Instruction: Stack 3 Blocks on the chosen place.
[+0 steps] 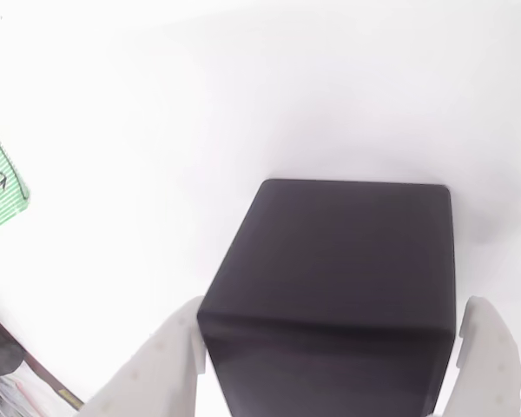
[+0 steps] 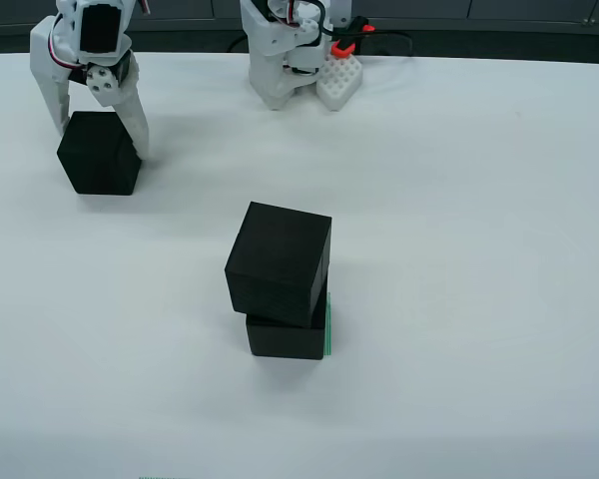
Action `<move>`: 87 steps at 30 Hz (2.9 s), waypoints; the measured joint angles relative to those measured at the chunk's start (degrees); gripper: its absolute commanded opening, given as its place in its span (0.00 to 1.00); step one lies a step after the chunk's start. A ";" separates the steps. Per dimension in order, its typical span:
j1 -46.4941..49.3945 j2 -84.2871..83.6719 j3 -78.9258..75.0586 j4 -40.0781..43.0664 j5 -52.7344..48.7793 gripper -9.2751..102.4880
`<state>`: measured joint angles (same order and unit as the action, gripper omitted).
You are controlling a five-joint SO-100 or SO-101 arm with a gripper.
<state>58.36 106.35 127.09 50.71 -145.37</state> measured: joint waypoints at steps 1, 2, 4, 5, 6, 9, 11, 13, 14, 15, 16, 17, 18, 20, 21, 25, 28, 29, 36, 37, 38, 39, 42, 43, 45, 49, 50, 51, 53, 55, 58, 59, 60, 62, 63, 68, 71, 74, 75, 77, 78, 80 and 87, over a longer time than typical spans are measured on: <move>0.00 0.00 0.53 0.00 0.00 0.37; -0.09 0.00 0.97 0.00 0.00 0.36; -0.70 0.09 1.58 0.00 0.18 0.34; -0.88 0.18 1.85 0.00 0.26 0.32; -0.97 0.35 2.11 0.00 0.62 0.30; -2.02 2.11 2.02 0.18 2.64 0.28; -2.64 2.55 1.14 1.05 4.22 0.28; -2.81 2.72 0.79 2.81 6.33 0.28; -3.25 2.64 0.53 4.04 7.56 0.28; -3.87 2.64 0.09 5.45 8.61 0.28; -4.39 2.64 -0.79 7.29 9.58 0.27; -4.66 2.64 -1.49 9.23 10.46 0.27; -4.75 2.64 -2.29 11.25 11.43 0.27; -4.83 2.64 -3.96 14.77 14.33 0.26; -5.71 2.64 -4.66 15.91 16.44 0.26; -8.96 2.64 -8.17 20.74 24.70 0.26; -11.16 3.16 -11.87 24.87 32.08 0.26; -12.74 3.16 -13.36 26.02 35.68 0.26; -24.43 3.16 -23.99 34.54 63.37 0.26; -26.10 3.16 -25.66 35.86 66.45 0.26; -27.42 3.16 -27.25 36.83 69.52 0.26; -28.74 3.16 -28.83 37.53 72.60 0.26; -31.64 3.25 -33.66 38.76 80.95 0.26; -32.43 3.52 -35.24 38.94 83.67 0.26; -33.75 4.57 -37.88 39.20 88.33 0.26; -35.86 9.14 -39.64 39.46 94.13 0.26; -36.74 10.28 -39.64 39.46 95.80 0.26; -37.71 11.16 -39.64 39.55 97.65 0.26; -39.99 12.13 -39.64 39.55 102.22 0.26; -42.80 12.39 -39.64 39.55 107.58 0.26; -47.64 12.39 -39.64 39.55 116.89 0.26; -49.39 12.39 -39.37 39.55 120.15 0.26; -51.15 12.39 -38.85 39.55 123.31 0.26; -54.40 12.39 -37.62 39.55 128.94 0.26; -55.55 12.39 -36.91 39.55 131.40 0.26; -58.54 10.72 -34.89 39.55 139.83 0.26; -59.41 9.76 -34.89 39.55 142.38 0.26; -59.24 8.70 -34.89 39.55 143.96 0.26; -59.33 8.53 -34.89 39.55 144.32 0.26; -59.77 7.82 -34.98 39.55 144.84 0.26; -59.94 7.38 -35.24 39.55 145.02 0.26; -60.29 6.42 -35.60 39.55 145.37 0.26; -60.21 4.13 -37.62 39.55 145.55 0.26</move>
<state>-1.85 110.48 89.47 90.26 0.18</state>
